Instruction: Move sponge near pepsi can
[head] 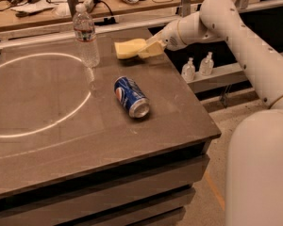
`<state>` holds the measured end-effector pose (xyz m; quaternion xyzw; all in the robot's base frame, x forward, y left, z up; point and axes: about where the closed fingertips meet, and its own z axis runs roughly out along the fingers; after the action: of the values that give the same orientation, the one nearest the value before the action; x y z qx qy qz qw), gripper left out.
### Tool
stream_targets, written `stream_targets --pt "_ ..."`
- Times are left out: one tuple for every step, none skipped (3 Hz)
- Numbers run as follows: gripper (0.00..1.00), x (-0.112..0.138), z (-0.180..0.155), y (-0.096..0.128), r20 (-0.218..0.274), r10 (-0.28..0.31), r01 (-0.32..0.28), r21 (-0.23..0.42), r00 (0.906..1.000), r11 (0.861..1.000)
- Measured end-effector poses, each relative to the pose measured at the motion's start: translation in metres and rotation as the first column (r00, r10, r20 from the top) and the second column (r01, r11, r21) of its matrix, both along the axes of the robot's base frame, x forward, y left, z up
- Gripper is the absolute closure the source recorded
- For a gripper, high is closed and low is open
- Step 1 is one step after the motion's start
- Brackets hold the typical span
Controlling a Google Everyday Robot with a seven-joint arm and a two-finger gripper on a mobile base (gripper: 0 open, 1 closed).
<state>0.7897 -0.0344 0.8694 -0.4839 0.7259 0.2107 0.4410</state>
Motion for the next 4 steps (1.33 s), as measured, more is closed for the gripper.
stream_targets --pt "1.0 -0.023 0.009 -0.01 -0.013 0.006 -0.006 -0.025 0.9999 1.0" --pt "1.0 -0.046 0.009 -0.025 -0.035 -0.005 0.003 -0.053 0.9994 0.999" --pt "1.0 -0.064 0.01 -0.044 -0.042 -0.046 0.042 -0.073 0.9981 0.996" --pt "1.0 -0.088 0.02 -0.061 -0.042 -0.091 0.087 -0.092 0.995 0.992"
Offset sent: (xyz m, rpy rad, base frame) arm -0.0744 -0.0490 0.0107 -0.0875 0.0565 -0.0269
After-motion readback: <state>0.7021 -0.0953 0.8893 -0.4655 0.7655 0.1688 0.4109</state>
